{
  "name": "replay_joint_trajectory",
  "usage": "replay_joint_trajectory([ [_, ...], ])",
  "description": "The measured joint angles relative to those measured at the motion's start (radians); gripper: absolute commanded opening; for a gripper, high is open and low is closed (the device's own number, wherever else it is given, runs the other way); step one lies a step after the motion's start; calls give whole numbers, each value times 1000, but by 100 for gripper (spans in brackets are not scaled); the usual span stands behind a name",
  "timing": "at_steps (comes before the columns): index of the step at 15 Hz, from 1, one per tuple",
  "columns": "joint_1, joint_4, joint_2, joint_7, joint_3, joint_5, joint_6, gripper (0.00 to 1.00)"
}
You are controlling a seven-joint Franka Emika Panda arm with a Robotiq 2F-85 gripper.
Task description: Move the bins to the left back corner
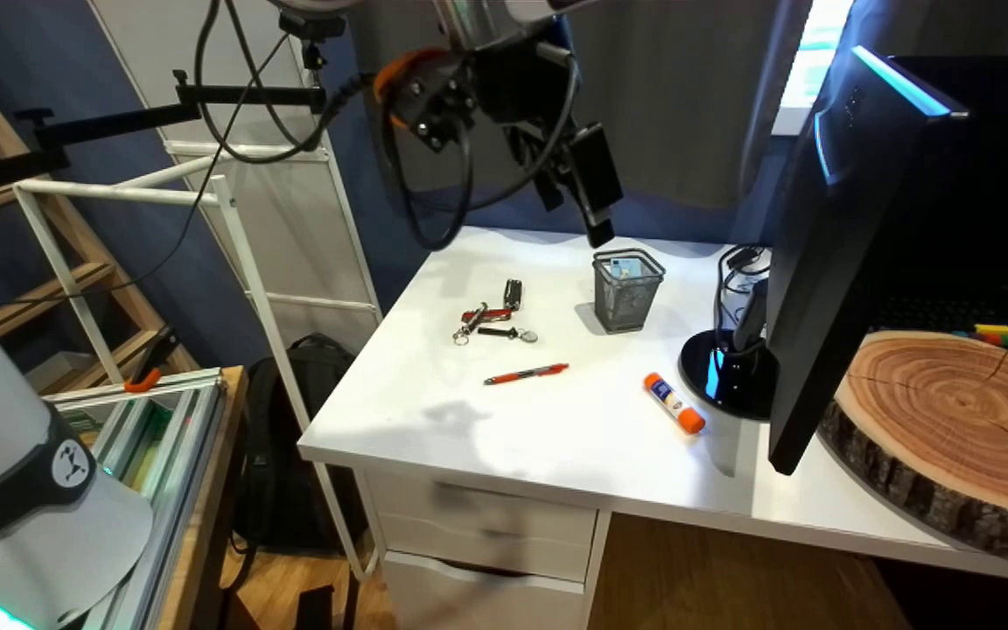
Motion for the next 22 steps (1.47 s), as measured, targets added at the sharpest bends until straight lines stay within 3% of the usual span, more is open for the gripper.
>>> replay_joint_trajectory([
  [2, 4, 76, 123, 63, 39, 6, 122, 100],
  [5, -10, 204, 278, 117, 63, -19, 160, 100],
  [10, -17, 244, 321, 135, 58, -45, 162, 100],
  [15, 10, 331, 387, 447, 69, -267, -43, 100],
  [18, 100, 465, 526, 533, 83, -272, -132, 100],
  [22, 160, 667, 751, 537, 67, -226, -120, 100],
])
